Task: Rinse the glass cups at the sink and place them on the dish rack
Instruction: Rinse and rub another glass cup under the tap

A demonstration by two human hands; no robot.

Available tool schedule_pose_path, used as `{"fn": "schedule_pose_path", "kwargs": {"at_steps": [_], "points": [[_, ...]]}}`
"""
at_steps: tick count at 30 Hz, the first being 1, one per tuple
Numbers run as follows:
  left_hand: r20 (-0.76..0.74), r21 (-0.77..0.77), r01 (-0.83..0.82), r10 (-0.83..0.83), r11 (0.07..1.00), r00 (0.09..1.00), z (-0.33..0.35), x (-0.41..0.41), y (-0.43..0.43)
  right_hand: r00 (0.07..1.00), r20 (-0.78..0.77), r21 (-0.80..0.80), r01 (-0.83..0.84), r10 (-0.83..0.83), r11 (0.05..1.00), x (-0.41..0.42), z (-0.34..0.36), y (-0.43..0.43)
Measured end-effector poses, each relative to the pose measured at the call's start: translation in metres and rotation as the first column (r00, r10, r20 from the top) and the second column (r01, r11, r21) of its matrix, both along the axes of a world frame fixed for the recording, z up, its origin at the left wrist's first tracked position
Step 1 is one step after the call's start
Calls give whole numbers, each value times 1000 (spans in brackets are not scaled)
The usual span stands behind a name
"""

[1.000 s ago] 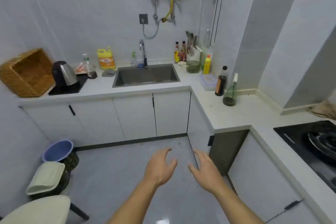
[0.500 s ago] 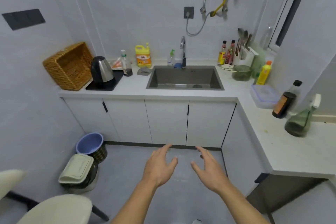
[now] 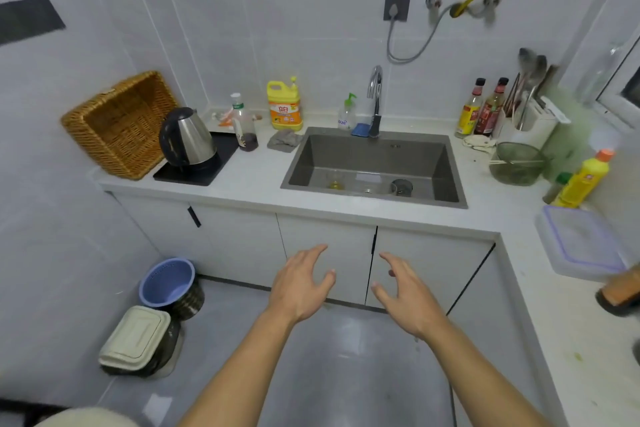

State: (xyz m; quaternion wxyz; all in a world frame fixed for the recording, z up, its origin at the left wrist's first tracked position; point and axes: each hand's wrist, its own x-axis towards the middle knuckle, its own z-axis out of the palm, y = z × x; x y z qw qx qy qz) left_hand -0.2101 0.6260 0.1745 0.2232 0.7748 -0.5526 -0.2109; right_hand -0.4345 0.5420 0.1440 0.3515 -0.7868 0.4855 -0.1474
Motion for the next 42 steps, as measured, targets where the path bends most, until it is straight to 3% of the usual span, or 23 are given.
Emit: {"fn": "schedule_pose_path", "kwargs": {"at_steps": [13,23,28,38,42], "points": [[-129,-59,114,-121,992,984,-40,62,-235,979,70,40,192,-194,981,25,-12,-196],[-189,-45,202,-207,978,960,-63,88,-367,889,178,109,409,-422,906,58,-33,-285],[-183,-42,204,-209,978,961,-80,91,-411,910,160,117,367,-382,923,56,-49,-346],[-184,27,-45,49,999,982,-98,68,-465,967,104,268,199,-234,943,60,-82,-454],[-156,87,-57,71,995,985,-100,62,-480,978,55,321,171,-199,931,62,-86,-473]]}}
